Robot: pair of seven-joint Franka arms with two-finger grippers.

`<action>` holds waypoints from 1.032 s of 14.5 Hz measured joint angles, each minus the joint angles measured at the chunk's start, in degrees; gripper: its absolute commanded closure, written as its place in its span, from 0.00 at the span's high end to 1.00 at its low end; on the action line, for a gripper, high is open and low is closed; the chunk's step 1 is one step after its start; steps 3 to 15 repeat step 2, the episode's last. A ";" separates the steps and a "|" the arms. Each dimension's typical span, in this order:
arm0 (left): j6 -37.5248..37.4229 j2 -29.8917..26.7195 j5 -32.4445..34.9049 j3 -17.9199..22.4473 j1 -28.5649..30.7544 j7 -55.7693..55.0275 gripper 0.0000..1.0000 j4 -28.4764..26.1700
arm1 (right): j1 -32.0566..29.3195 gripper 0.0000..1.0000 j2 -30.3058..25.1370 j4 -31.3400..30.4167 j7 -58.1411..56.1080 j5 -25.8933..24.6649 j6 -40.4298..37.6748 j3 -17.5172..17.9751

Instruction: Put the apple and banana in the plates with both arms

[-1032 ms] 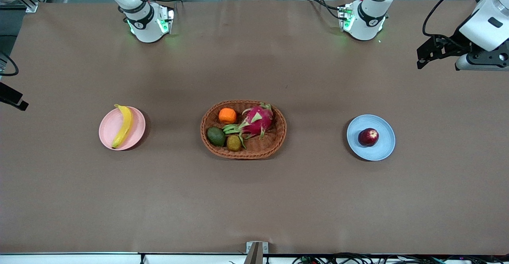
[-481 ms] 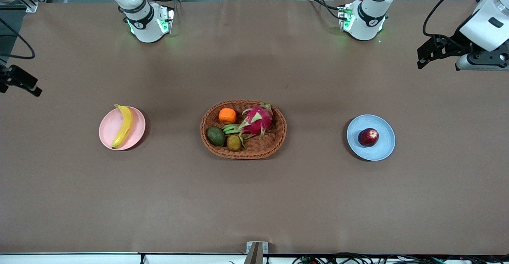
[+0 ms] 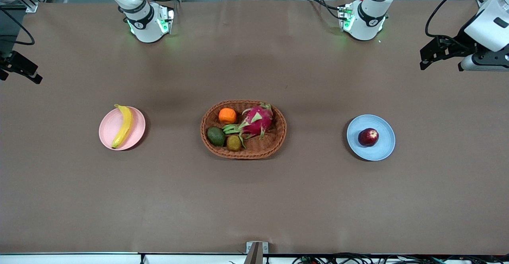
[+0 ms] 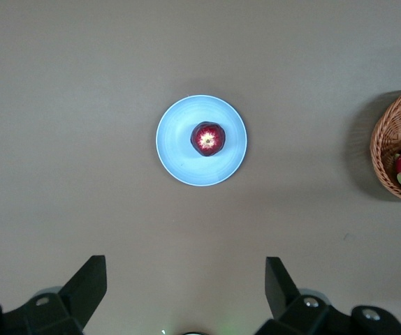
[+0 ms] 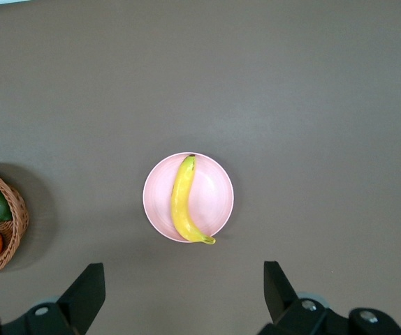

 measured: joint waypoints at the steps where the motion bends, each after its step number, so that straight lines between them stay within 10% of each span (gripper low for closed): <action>1: 0.00 0.22 0.00 0.03 0.05 0.00 1.00 0.28 | 0.00 1.00 0.00 -0.04 0.00 0.00 0.00 0.00; 15: 0.00 0.45 0.00 0.03 0.05 0.00 1.00 0.49 | 0.00 1.00 0.00 -0.07 -0.01 0.00 -0.02 0.00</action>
